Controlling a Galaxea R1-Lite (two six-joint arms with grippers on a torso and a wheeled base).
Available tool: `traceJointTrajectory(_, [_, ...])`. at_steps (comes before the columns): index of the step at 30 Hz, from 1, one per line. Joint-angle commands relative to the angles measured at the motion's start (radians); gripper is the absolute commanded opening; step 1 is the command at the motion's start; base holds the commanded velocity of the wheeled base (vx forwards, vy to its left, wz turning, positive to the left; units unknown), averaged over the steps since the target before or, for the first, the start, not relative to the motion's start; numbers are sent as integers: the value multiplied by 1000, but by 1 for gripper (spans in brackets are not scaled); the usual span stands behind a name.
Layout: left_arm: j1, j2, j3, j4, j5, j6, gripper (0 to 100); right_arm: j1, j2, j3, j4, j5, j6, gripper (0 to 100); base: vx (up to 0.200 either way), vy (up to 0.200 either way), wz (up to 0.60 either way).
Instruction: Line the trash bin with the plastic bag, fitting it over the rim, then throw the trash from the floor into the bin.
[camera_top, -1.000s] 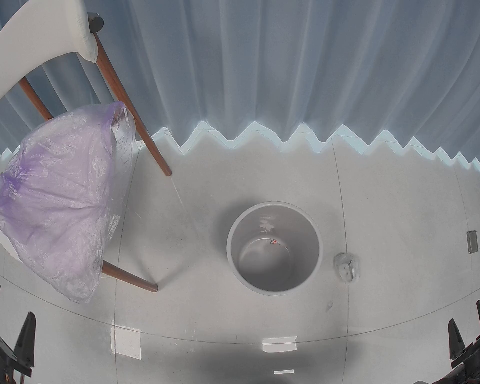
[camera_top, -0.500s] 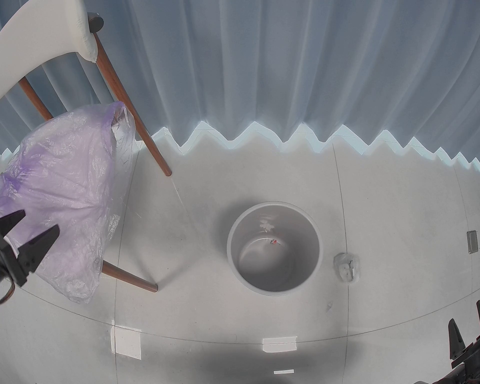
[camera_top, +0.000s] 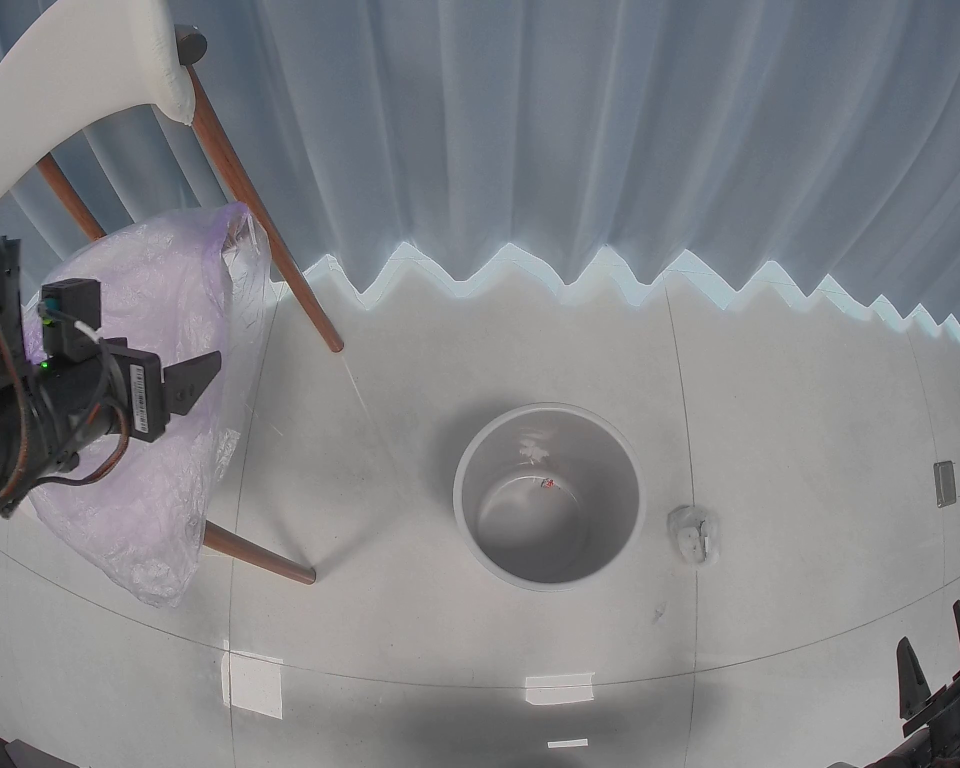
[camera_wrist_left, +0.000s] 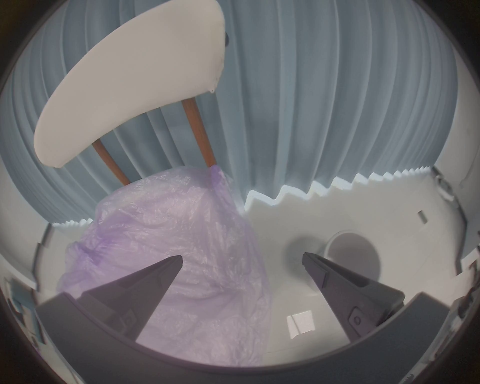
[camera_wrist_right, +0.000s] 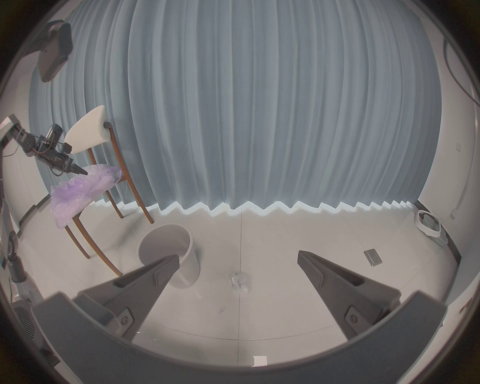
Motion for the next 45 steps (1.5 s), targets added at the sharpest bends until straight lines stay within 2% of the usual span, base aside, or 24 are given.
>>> traceJointTrajectory(1, [-84,166,-48,-3,145,49,100,1,-17,18,0,0,0,100,0,0,0])
traceJointTrajectory(2, [-84,185,-48,-6,163,97,100,1,-17,18,0,0,-2,100,0,0,0])
traceJointTrajectory(12, [-65,260,-48,-61,203,191,100,1,-17,18,0,3,-3,100,0,0,0])
traceJointTrajectory(13, [-44,287,-48,-141,203,257,100,1,-17,18,0,3,-2,100,0,0,0])
traceJointTrajectory(15, [-7,310,-51,-195,198,316,100,1,-17,18,0,3,-2,100,0,0,0])
traceJointTrajectory(19, [37,336,-54,-264,191,384,100,1,-15,18,0,3,-2,100,0,0,0])
traceJointTrajectory(42, [53,370,-48,-268,166,387,100,1,-17,18,0,3,-2,100,0,0,0])
traceJointTrajectory(43, [54,370,-48,-268,166,387,0,1,-17,18,0,3,-2,100,0,0,0])
traceJointTrajectory(45, [59,369,-46,-267,165,387,0,1,-17,18,0,3,-2,100,0,0,0])
